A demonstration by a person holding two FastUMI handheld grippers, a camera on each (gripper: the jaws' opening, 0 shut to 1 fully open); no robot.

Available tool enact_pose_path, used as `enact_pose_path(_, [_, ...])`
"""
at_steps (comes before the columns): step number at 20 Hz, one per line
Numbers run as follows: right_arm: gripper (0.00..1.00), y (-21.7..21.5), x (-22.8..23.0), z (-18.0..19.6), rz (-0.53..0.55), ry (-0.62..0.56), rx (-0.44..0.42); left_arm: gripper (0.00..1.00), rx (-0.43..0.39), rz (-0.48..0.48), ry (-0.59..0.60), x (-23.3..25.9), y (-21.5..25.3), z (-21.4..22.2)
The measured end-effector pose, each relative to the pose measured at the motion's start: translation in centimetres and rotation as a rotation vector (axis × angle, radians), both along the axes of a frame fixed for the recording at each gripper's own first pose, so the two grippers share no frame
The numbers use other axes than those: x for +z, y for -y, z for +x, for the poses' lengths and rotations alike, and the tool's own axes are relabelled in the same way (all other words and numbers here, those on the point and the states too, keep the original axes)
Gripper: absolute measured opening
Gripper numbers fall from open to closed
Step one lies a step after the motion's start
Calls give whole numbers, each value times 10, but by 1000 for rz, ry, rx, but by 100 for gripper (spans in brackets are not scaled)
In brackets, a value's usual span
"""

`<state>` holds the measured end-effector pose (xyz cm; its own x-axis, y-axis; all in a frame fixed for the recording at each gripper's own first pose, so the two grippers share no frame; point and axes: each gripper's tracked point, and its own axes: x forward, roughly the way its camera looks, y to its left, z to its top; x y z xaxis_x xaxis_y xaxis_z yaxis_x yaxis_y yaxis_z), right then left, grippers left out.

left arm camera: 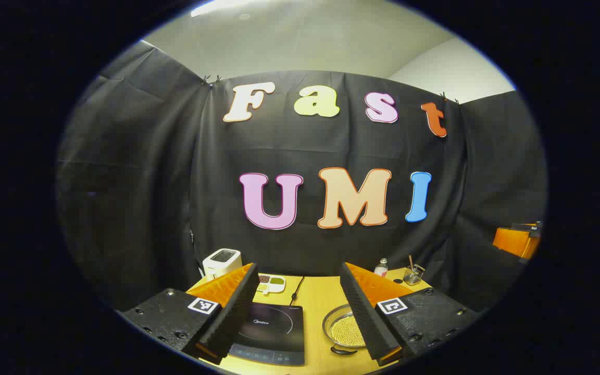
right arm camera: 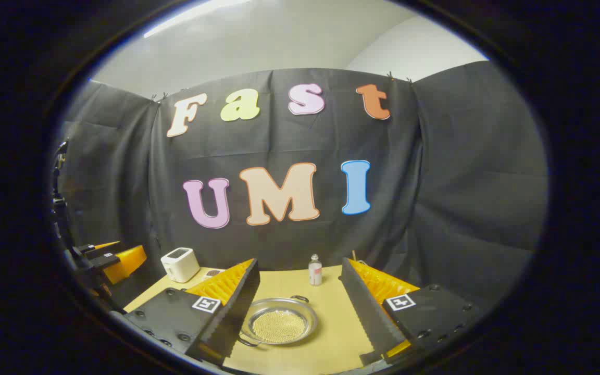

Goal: First push the handle of the pot to place it horizontally, then grasp the pot with both hands and set it on the induction cooktop.

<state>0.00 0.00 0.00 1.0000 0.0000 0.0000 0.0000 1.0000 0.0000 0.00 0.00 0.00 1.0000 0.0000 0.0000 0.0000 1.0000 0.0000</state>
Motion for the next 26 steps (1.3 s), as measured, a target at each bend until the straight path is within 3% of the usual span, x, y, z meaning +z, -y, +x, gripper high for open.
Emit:
enact_pose_path(2, [98, 12, 6, 3, -1, -1, -14, 92, -11, -9, -13, 1, 6, 3])
enact_pose_path(4, [94, 23, 11, 6, 1, 1, -29, 92, -19, -14, -29, -2, 15, 8])
enact_pose_path(8, [94, 37, 9, 12, 23, -2, -44, 95, -41, -16, -36, -3, 29, 16])
enact_pose_path(12, [94, 53, -2, 11, 35, -29, -72, 92, -50, -20, -49, -9, 37, 21])
enact_pose_path(13, [99, 54, -2, 12, 39, -31, -73, 92, -54, -21, -51, -9, 39, 22])
enact_pose_path(14, [94, 57, -1, 12, 42, -29, -76, 92, -56, -21, -51, -9, 41, 24])
enact_pose_path(24, [92, 59, 3, 21, 45, -28, -77, 92, -68, -11, -74, -17, 41, 27])
enact_pose_path(26, [86, 55, 2, 25, 47, -24, -65, 95, -53, -8, -75, -19, 34, 27])
